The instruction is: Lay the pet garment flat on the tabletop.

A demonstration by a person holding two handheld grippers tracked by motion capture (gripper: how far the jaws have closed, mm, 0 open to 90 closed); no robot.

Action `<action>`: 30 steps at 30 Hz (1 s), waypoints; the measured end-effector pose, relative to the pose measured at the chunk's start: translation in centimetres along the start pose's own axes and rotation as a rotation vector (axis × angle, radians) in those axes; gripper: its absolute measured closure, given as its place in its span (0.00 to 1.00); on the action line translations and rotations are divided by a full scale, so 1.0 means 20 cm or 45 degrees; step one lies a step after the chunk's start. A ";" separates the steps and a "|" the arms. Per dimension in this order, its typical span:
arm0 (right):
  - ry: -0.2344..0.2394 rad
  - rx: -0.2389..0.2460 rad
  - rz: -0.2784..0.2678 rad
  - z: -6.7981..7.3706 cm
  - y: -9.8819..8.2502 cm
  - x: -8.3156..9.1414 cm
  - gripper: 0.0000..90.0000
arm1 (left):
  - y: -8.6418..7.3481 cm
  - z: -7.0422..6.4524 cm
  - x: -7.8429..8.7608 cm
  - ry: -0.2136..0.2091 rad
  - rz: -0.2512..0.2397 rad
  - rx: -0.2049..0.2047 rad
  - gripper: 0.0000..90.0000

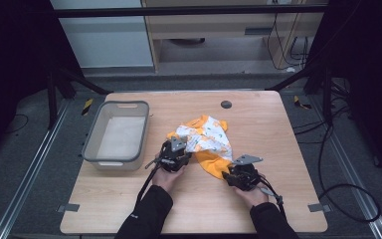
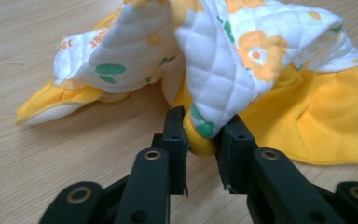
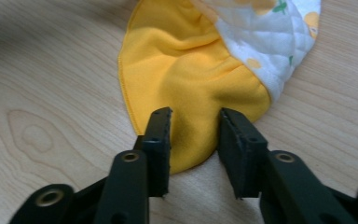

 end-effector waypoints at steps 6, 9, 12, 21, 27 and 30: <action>0.042 -0.010 0.029 0.02 0.00 0.01 0.93 | 0.04 -0.01 0.06 -0.030 -0.012 0.006 0.89; 0.047 -0.013 -0.003 0.01 0.03 0.05 0.93 | 0.06 0.00 0.12 -0.043 -0.032 0.005 0.90; 0.078 -0.039 -0.075 0.00 0.07 0.11 0.93 | 0.08 0.01 0.17 -0.056 -0.041 0.011 0.90; 0.169 -0.050 -0.201 -0.03 0.14 0.27 0.92 | 0.14 0.02 0.37 -0.103 -0.030 0.001 0.90; 0.209 -0.013 -0.216 -0.03 0.15 0.37 0.92 | 0.10 0.01 0.45 -0.171 0.062 0.017 0.89; 0.228 0.000 -0.201 -0.02 0.14 0.39 0.92 | 0.07 -0.01 0.48 -0.221 0.098 0.037 0.88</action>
Point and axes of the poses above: each handheld gripper's, and its own axes: x roughly backward along the jaws, y roughly out of its top, z roughly to its left, the point moved 7 cm from there along -x, roughly forward along the jaws, and after that the axes turned 5 degrees about -z, right-handed, at the moved point
